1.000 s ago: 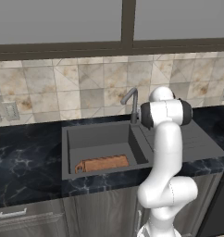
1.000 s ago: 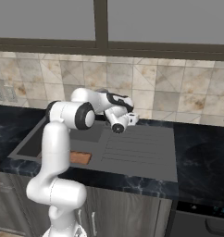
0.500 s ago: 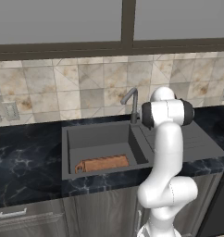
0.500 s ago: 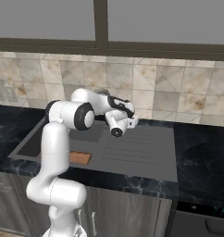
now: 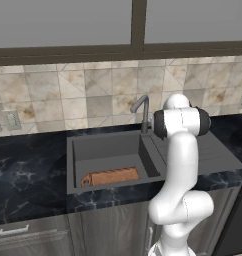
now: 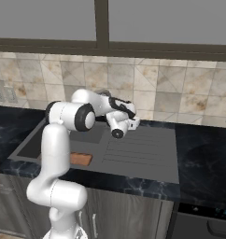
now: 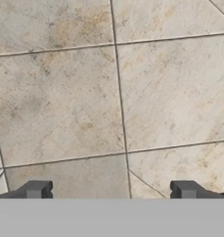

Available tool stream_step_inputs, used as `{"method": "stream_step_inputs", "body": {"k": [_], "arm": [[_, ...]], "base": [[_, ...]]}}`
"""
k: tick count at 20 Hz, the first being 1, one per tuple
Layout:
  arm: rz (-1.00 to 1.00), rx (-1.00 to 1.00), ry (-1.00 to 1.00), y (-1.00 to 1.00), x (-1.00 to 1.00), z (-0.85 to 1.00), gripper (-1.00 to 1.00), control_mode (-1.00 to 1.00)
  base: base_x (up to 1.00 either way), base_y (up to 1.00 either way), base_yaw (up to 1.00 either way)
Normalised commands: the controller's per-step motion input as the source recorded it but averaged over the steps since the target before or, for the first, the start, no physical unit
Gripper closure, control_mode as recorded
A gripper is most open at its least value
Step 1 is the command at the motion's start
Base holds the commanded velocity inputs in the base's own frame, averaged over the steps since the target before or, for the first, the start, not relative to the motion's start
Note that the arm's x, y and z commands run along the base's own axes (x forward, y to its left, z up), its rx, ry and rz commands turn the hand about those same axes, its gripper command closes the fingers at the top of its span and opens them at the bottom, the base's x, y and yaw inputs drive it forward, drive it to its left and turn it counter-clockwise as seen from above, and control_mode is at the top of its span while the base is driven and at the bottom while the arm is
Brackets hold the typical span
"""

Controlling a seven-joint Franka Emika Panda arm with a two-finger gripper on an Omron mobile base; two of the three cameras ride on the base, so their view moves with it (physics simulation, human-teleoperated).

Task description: Turn on the sink faucet with hot water and rinse the cutting board for ten seconds, then turn off the faucet. Push the cutting board to reach the water if necessary.

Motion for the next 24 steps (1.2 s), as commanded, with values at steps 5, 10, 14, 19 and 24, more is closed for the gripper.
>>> {"method": "stream_step_inputs", "body": {"k": [5,10,14,19,24], "arm": [[0.03,0.02,0.12,-0.78,-0.58,0.04,-1.00,-1.00],[0.01,0.02,0.12,-0.90,-0.63,0.02,-1.00,-1.00],[0.01,0.02,0.09,-0.92,-0.50,0.05,-1.00,-1.00],[0.01,0.03,0.08,-0.85,-0.44,0.07,-1.00,-1.00],[0.01,0.03,0.08,-0.66,-0.35,0.13,-1.00,-1.00]], "base": [[0.00,0.00,0.00],[0.00,0.00,0.00],[0.00,0.00,0.00],[0.00,0.00,0.00],[0.00,0.00,0.00]]}}
